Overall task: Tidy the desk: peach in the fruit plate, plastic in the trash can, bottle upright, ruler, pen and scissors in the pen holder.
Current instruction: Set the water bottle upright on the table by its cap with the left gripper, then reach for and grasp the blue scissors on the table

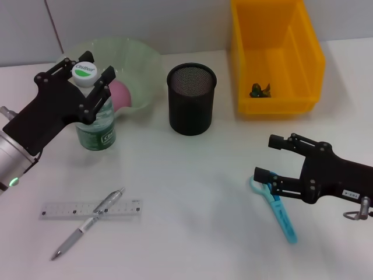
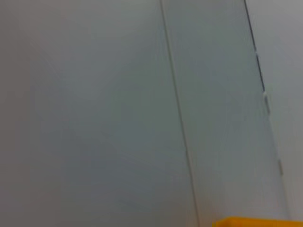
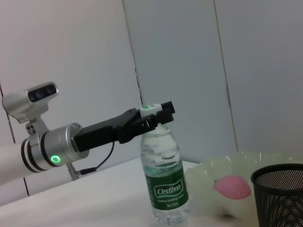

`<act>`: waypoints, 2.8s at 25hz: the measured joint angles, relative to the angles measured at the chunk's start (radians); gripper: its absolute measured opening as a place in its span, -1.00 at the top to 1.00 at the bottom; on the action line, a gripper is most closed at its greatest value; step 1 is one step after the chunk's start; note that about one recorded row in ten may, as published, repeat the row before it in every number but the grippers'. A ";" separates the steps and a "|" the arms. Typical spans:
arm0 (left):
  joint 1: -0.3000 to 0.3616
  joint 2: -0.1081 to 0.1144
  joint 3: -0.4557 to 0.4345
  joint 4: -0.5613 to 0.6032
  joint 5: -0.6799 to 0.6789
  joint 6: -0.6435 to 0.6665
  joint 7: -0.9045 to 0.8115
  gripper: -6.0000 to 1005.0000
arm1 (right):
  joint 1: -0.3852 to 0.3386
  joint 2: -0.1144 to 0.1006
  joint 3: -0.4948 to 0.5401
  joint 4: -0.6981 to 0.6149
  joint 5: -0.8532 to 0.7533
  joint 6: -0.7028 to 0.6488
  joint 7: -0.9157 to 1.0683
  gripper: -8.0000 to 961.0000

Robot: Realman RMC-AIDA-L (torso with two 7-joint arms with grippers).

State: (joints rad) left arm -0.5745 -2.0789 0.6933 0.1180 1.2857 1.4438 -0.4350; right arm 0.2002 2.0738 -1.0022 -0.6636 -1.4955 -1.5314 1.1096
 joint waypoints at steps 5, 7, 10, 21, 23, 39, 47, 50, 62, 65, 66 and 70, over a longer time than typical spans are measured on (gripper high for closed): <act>-0.001 0.000 0.000 -0.002 -0.002 -0.013 0.004 0.12 | 0.016 0.000 0.001 0.012 0.000 0.008 -0.001 -0.74; -0.005 0.000 0.000 -0.002 -0.010 -0.050 0.005 0.12 | 0.022 0.000 0.001 0.018 0.000 0.010 -0.001 -0.74; -0.008 0.000 0.000 -0.005 -0.013 -0.071 0.008 0.12 | 0.026 0.000 0.001 0.021 0.000 0.012 -0.001 -0.74; -0.013 0.000 0.000 -0.028 -0.014 -0.092 0.042 0.12 | 0.042 0.000 0.001 0.032 0.000 0.016 -0.001 -0.74; -0.013 0.000 0.000 -0.035 -0.014 -0.098 0.042 0.12 | 0.043 0.000 0.001 0.032 0.000 0.016 -0.001 -0.74; -0.013 -0.001 -0.017 -0.063 -0.040 -0.089 0.042 0.12 | 0.047 0.000 -0.002 0.032 -0.007 0.016 -0.001 -0.73; -0.002 0.002 -0.017 -0.057 -0.040 -0.059 0.029 -0.49 | 0.051 0.000 -0.001 0.032 -0.016 0.016 0.000 -0.73; 0.019 0.005 -0.030 -0.050 -0.040 -0.033 0.022 -0.58 | 0.051 0.000 0.000 0.032 -0.016 0.016 0.000 -0.73; 0.155 0.011 -0.038 0.034 -0.030 0.077 -0.064 -0.57 | 0.054 0.001 0.057 0.024 -0.010 0.021 0.038 -0.73; 0.202 0.013 0.013 0.067 0.020 0.122 -0.074 -0.56 | 0.055 -0.010 0.072 -0.029 -0.028 0.008 0.127 -0.73; 0.217 0.014 0.040 0.084 0.038 0.131 -0.082 -0.56 | 0.055 -0.023 0.069 -0.125 -0.095 0.003 0.277 -0.73; 0.277 0.015 0.193 0.181 0.063 0.142 -0.150 -0.56 | 0.059 -0.027 0.067 -0.388 -0.306 -0.006 0.621 -0.73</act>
State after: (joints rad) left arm -0.2975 -2.0635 0.8865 0.2995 1.3484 1.5855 -0.5849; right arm 0.2594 2.0466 -0.9355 -1.0513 -1.8018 -1.5373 1.7308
